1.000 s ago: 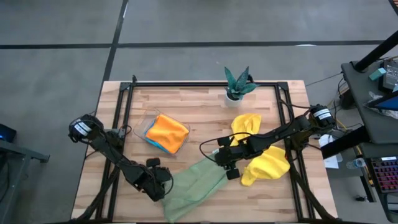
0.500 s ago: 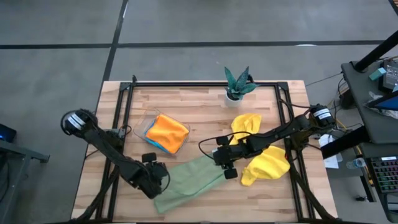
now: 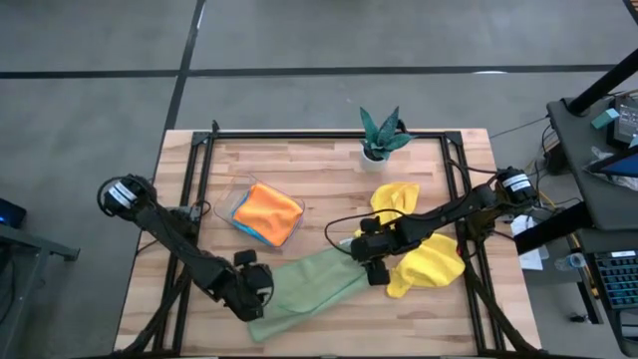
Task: Fold microfiber towels
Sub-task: Fold the green microfiber cloth
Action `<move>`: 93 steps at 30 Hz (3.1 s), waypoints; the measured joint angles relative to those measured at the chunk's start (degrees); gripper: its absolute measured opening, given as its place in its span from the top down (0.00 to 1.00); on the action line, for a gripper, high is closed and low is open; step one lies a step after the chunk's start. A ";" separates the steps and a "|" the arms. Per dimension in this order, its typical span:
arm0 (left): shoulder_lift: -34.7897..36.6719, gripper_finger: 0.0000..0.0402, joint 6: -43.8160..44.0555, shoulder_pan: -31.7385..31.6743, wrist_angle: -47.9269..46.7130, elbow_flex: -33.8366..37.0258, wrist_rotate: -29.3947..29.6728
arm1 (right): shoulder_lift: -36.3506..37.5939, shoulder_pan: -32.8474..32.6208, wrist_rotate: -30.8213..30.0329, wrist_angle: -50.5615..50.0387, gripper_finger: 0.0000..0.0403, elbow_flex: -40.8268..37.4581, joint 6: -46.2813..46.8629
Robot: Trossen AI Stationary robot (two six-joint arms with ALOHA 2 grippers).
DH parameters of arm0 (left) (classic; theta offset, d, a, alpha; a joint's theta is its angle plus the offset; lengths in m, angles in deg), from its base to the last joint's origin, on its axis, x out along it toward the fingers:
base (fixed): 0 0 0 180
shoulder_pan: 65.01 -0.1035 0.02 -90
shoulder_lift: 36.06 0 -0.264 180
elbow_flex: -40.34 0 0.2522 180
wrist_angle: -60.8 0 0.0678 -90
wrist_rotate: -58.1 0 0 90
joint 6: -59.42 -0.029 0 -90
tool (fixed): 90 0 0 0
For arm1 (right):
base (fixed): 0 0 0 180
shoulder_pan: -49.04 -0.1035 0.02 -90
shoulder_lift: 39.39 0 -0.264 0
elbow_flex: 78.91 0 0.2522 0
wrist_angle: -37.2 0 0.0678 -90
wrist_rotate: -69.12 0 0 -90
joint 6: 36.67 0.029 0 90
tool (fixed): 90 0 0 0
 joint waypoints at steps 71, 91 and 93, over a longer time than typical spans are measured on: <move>-5.28 1.00 4.70 7.30 25.59 -2.93 -9.38 | 4.70 -8.00 10.61 4.38 0.98 -5.03 11.91; -4.90 1.00 6.08 8.25 14.32 -4.78 -5.31 | 7.47 -7.06 2.53 3.98 0.98 -4.97 17.23; -4.90 1.00 7.86 8.26 10.80 -4.46 -3.17 | 7.11 -5.31 1.84 4.03 0.98 -4.98 18.32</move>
